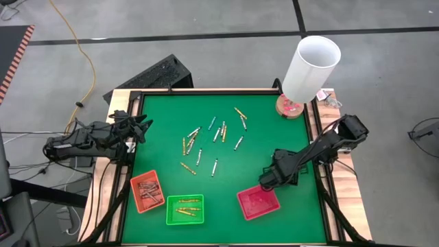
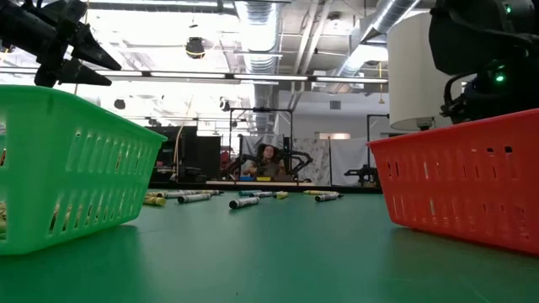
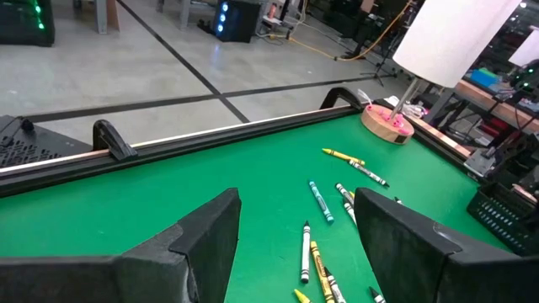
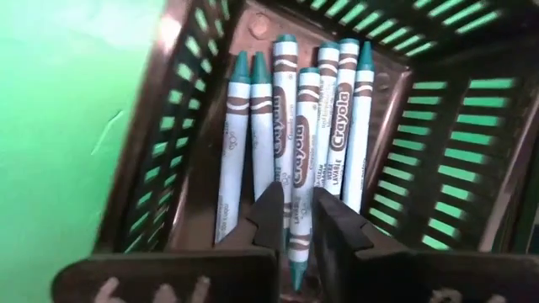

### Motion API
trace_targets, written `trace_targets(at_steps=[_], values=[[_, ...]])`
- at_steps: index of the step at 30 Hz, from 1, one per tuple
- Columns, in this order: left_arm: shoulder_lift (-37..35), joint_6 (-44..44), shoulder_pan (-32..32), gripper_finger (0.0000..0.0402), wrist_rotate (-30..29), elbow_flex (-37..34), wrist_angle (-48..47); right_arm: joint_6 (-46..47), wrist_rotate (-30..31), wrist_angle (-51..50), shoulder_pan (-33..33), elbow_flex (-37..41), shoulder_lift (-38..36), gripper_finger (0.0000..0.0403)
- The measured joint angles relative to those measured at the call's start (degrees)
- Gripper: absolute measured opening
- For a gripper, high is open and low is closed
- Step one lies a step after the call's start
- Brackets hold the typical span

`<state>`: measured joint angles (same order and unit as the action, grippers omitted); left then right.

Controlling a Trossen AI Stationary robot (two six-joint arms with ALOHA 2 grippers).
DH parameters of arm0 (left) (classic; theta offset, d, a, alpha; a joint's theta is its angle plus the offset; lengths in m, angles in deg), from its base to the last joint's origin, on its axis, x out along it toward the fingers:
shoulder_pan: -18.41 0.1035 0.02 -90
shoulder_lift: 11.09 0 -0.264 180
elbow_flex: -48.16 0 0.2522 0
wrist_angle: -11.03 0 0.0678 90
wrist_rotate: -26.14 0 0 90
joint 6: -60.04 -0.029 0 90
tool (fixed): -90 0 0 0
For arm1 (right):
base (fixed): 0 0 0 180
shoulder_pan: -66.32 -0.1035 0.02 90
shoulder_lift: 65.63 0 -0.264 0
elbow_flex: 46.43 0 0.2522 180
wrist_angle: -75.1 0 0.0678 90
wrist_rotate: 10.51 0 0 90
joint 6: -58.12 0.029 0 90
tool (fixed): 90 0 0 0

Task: Sort crayons
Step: Put the blue crayon into the black bin

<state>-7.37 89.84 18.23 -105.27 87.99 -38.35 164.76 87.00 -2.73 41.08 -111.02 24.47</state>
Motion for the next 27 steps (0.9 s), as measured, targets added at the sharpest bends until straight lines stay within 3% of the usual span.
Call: trace_targets(at_steps=[11, 19, 27], values=[[0.02, 0.00, 0.01, 0.0223, 0.00, 0.00, 0.00, -5.94, 3.06, -1.08, 0.34, 0.00, -9.43, 0.0066], [0.01, 0.00, 0.01, 0.0223, -0.01, 0.00, 0.00, -12.05, 8.39, 3.23, 5.74, 0.00, -18.21, 0.0066], [0.02, 0.00, 0.00, 0.0223, 0.00, 0.00, 0.01, -35.22, 13.59, 21.80, 15.37, -0.07, -20.75, 0.0066]])
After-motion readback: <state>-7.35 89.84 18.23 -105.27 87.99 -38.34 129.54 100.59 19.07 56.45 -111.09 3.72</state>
